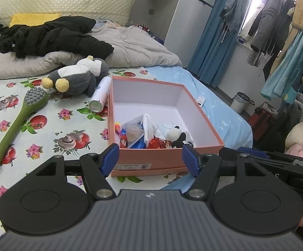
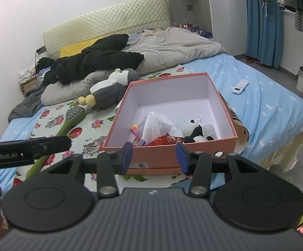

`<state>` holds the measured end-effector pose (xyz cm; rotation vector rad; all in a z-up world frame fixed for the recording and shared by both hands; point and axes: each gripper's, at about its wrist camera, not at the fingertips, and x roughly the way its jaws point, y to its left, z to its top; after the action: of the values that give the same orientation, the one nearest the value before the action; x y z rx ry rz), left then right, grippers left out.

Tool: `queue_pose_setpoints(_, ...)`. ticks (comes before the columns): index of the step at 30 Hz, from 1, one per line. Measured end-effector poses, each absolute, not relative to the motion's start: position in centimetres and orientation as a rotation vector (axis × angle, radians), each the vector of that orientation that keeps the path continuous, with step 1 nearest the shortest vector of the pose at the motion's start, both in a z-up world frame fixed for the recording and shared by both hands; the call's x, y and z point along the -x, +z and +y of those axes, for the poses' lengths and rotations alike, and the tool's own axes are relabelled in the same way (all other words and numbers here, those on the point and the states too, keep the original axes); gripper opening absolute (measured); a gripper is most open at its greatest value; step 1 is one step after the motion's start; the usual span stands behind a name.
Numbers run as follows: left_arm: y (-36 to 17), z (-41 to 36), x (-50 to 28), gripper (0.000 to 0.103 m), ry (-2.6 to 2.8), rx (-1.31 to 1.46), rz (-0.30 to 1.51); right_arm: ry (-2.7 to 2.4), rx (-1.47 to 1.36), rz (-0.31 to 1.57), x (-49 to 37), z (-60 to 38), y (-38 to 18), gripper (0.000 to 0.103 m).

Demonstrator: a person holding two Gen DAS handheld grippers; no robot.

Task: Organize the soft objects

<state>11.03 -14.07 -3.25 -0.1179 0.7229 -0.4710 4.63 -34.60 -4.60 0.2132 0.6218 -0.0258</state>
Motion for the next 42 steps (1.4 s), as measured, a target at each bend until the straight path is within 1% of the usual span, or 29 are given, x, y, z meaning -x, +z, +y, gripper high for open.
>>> queue_pose_setpoints(4,-3.3,-14.1,-11.1,0.073,-0.471,0.117,0.724,-0.038,-0.201,0.624,-4.8,-34.8,-4.6,0.049)
queue_pose_setpoints(5,-3.3,-14.0,-11.1,0.077,-0.471,0.116,0.723,-0.041,-0.197,0.626,-4.8,-34.8,-4.7,0.049)
queue_pose_setpoints(6,-3.2,-14.1,-11.0,0.082,-0.467,0.113,0.72,-0.043,-0.193,0.626,-4.9,-34.9,-4.7,0.054)
queue_pose_setpoints(7,-3.2,-14.1,-11.0,0.084,-0.463,0.11,0.719,-0.045,-0.189,0.627,-4.9,-34.9,-4.7,0.07)
queue_pose_setpoints(8,-3.2,-14.1,-11.1,0.088,-0.459,0.106,0.719,-0.048,-0.186,0.629,-5.0,-35.0,-4.7,0.079)
queue_pose_setpoints(9,-3.2,-14.2,-11.1,0.091,-0.457,0.103,0.72,-0.052,-0.187,0.629,-5.1,-35.2,-4.8,0.092)
queue_pose_setpoints(10,-3.2,-14.2,-11.2,0.092,-0.453,0.101,0.721,-0.056,-0.191,0.626,-5.1,-35.4,-4.8,0.096)
queue_pose_setpoints(12,-3.1,-14.3,-11.3,0.097,-0.438,0.105,0.722,-0.065,-0.197,0.62,-5.0,-35.8,-4.8,0.096)
queue_pose_setpoints(17,-3.1,-14.2,-11.6,0.1,-0.415,0.112,0.723,-0.097,-0.187,0.625,-5.1,-36.2,-5.0,0.096)
queue_pose_setpoints(42,-2.9,-14.4,-11.6,0.102,-0.393,0.066,0.715,-0.085,-0.182,0.635,-5.1,-35.7,-5.4,0.096)
